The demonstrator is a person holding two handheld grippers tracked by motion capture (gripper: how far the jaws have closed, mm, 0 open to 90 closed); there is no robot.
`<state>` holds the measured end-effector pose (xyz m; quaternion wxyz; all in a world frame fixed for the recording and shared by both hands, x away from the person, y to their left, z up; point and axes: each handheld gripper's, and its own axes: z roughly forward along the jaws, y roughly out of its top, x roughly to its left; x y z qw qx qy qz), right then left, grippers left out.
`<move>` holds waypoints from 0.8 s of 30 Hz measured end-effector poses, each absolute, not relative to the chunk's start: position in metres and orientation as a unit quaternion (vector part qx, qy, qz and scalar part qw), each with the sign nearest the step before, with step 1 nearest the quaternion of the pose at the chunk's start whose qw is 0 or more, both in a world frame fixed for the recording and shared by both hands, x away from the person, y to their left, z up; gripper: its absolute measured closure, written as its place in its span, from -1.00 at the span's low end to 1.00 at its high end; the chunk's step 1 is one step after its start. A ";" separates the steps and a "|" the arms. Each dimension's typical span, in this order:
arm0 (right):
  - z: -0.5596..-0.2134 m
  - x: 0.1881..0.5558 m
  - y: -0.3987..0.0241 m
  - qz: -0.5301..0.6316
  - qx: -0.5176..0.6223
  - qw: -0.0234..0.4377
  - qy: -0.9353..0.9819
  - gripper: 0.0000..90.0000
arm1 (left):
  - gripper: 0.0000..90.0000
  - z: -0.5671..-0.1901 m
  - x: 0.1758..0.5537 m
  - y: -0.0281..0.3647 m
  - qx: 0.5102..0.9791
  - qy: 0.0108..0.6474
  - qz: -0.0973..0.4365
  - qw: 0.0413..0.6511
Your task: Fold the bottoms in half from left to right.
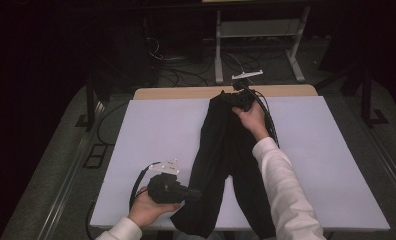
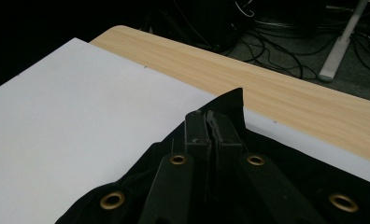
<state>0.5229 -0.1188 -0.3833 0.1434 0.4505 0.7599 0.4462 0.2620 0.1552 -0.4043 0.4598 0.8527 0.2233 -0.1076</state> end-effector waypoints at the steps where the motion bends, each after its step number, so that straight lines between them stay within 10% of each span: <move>1: -0.383 0.523 -0.121 0.446 0.450 0.142 0.760 0.92 | 0.97 -0.403 0.262 0.153 0.853 0.221 -0.108 0.460; 24: -0.393 0.522 -0.169 0.433 0.449 0.123 0.771 0.92 | 0.97 -0.400 0.268 0.080 0.860 0.167 -0.143 0.460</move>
